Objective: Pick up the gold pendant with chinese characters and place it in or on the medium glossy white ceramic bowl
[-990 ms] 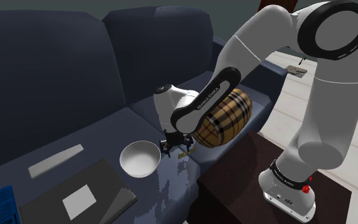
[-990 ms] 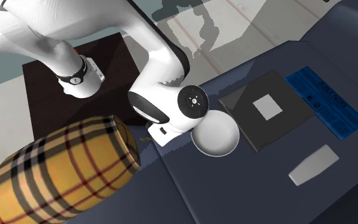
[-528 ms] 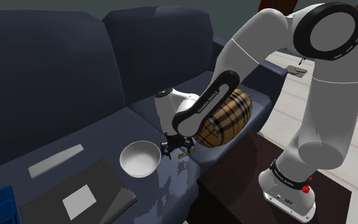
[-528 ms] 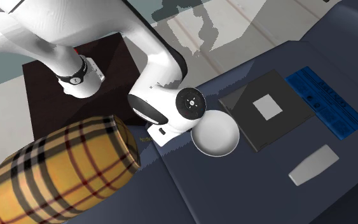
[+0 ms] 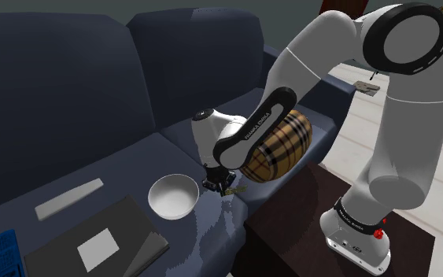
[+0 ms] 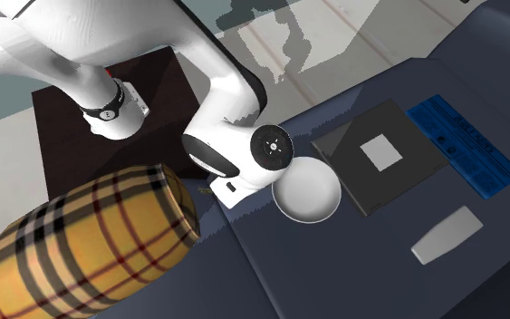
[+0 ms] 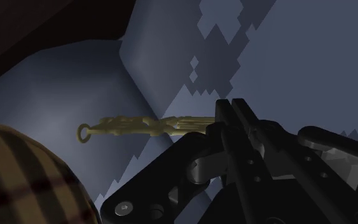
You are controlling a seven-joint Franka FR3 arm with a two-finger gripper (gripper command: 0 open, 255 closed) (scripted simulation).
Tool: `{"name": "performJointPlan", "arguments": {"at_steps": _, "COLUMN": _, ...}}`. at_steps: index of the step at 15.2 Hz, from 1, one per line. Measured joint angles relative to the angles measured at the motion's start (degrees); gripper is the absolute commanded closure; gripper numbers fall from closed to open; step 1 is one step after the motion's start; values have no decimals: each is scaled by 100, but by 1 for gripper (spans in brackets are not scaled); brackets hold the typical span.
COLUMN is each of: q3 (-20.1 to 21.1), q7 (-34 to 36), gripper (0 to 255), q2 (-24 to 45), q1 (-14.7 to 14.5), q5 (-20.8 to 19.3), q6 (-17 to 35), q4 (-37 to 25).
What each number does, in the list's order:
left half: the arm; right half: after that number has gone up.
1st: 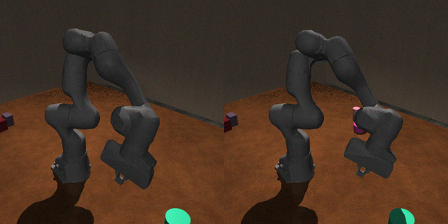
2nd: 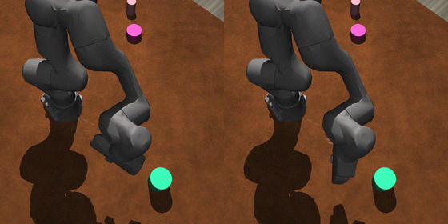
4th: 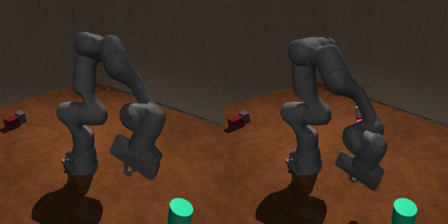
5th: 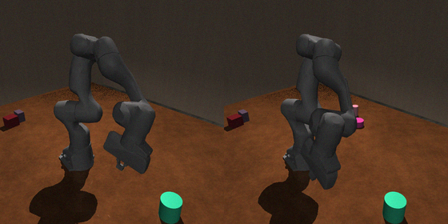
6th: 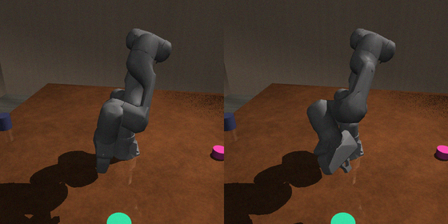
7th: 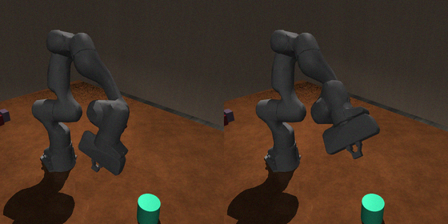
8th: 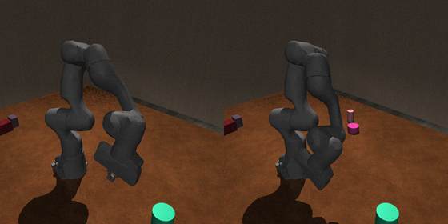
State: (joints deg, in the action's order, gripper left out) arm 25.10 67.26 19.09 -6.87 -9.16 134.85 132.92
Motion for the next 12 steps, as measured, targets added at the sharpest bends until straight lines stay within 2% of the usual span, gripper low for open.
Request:
{"name": "performJointPlan", "arguments": {"at_steps": 5, "q3": 11, "q7": -15, "gripper": 255, "q2": -30, "q1": 8, "q5": 21, "q6": -36, "q4": -8}}
{"name": "performJointPlan", "arguments": {"at_steps": 12, "q3": 153, "q7": -213, "gripper": 255, "q2": -508, "q1": 113, "q5": 316, "q6": -441, "q4": 12}}
